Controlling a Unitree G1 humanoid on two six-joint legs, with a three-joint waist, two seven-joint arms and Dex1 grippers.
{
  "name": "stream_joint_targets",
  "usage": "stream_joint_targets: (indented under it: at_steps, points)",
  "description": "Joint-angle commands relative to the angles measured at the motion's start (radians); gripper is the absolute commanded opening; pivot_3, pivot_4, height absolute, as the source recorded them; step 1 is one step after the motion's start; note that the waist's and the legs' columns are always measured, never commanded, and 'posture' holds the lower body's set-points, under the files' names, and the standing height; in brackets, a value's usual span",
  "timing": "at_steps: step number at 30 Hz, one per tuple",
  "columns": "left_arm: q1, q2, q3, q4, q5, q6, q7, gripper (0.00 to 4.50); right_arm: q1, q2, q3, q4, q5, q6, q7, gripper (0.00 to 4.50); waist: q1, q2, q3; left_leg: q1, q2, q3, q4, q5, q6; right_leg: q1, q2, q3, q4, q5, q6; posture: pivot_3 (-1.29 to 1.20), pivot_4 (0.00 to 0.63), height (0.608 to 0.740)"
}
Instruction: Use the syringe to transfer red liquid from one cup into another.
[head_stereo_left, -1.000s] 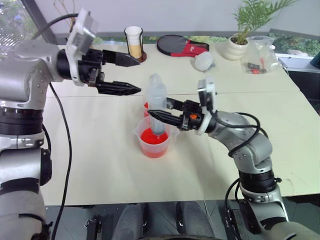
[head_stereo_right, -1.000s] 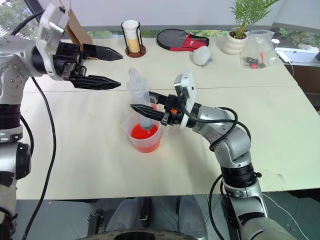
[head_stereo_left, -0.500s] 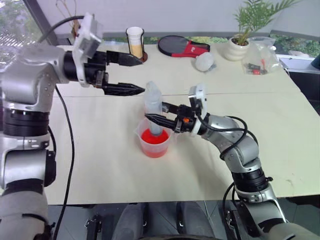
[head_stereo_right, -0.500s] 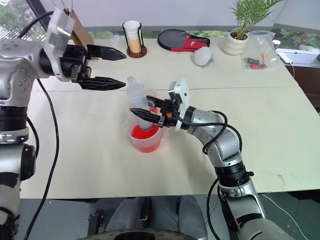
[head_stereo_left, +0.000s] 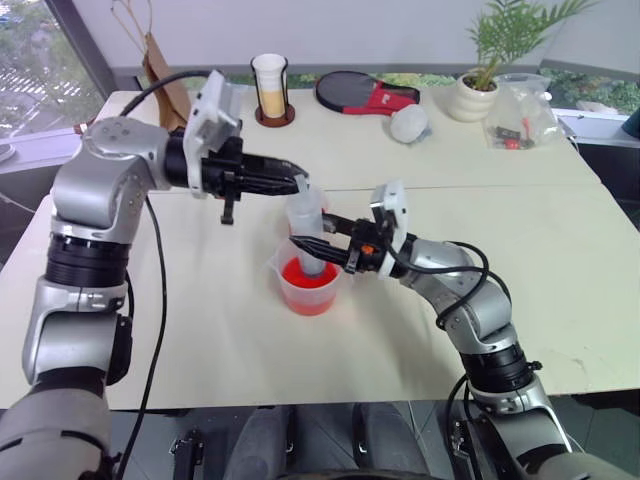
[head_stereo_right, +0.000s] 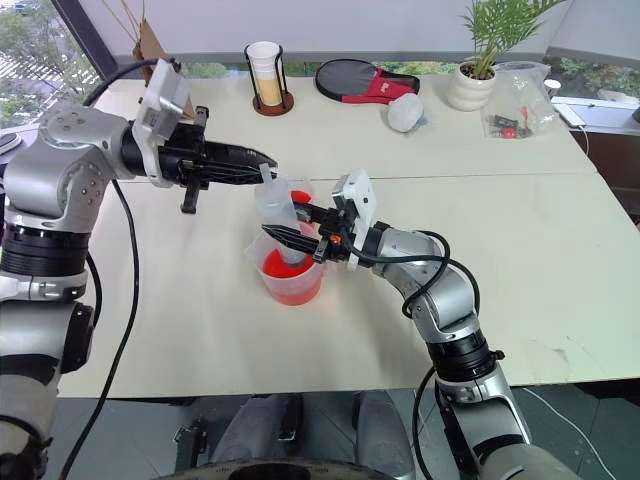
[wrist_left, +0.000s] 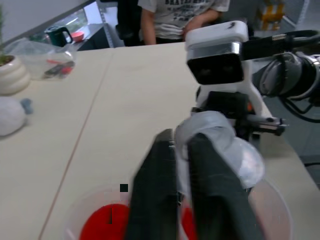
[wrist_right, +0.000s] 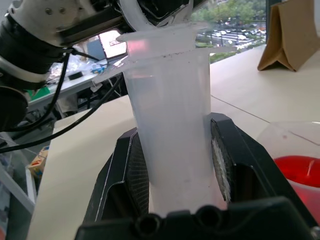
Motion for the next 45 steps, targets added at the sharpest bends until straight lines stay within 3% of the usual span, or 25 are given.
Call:
stream_joint_targets:
  at_steps: [1,15,33,36,41,45]
  points:
    - [-0.027,-0.015,0.038,-0.039,-0.045,0.034,0.037,0.01,-0.003,0.012,0.026,-0.041,-0.003,-0.028,0.013,1.38,0.001,0.0,0.0,0.0,0.0,0.0,0.0,0.0,0.0,0.0,0.0,0.0,0.0,0.0,0.0,0.0,0.15,0.74]
    - [-0.141,-0.004,0.113,0.05,-0.119,0.075,0.058,0.01,0.026,0.003,0.065,-0.039,-0.012,-0.047,0.025,1.38,0.0,0.0,0.0,0.0,0.0,0.0,0.0,0.0,0.0,0.0,0.0,0.0,0.0,0.0,0.0,0.0,0.15,0.74]
    - [-0.151,0.019,0.109,0.077,-0.145,0.082,0.039,0.01,0.035,0.01,0.06,-0.042,-0.003,-0.034,0.012,1.38,0.0,0.0,0.0,0.0,0.0,0.0,0.0,0.0,0.0,0.0,0.0,0.0,0.0,0.0,0.0,0.0,0.15,0.74]
    - [-0.094,0.062,0.073,0.036,-0.132,0.083,-0.012,0.89,0.006,0.004,-0.001,-0.078,0.049,0.019,-0.014,1.38,-0.003,0.0,0.0,0.0,0.0,0.0,0.0,0.0,0.0,0.0,0.0,0.0,0.0,0.0,0.0,0.0,0.15,0.74]
    - [-0.026,0.107,0.086,0.055,-0.108,0.059,-0.002,3.35,-0.037,-0.014,-0.115,-0.214,0.211,0.179,-0.093,1.38,0.001,0.0,0.0,0.001,0.0,0.0,-0.001,0.0,0.0,0.0,0.0,0.0,0.0,0.0,0.0,0.0,0.15,0.74]
    - [0.079,0.155,0.112,0.085,-0.092,0.055,0.003,3.35,-0.055,-0.005,-0.173,-0.254,0.278,0.243,-0.173,1.38,0.0,0.0,0.0,0.001,0.0,0.0,-0.001,0.0,0.0,0.001,0.0,0.0,0.0,0.0,0.0,0.0,0.15,0.74]
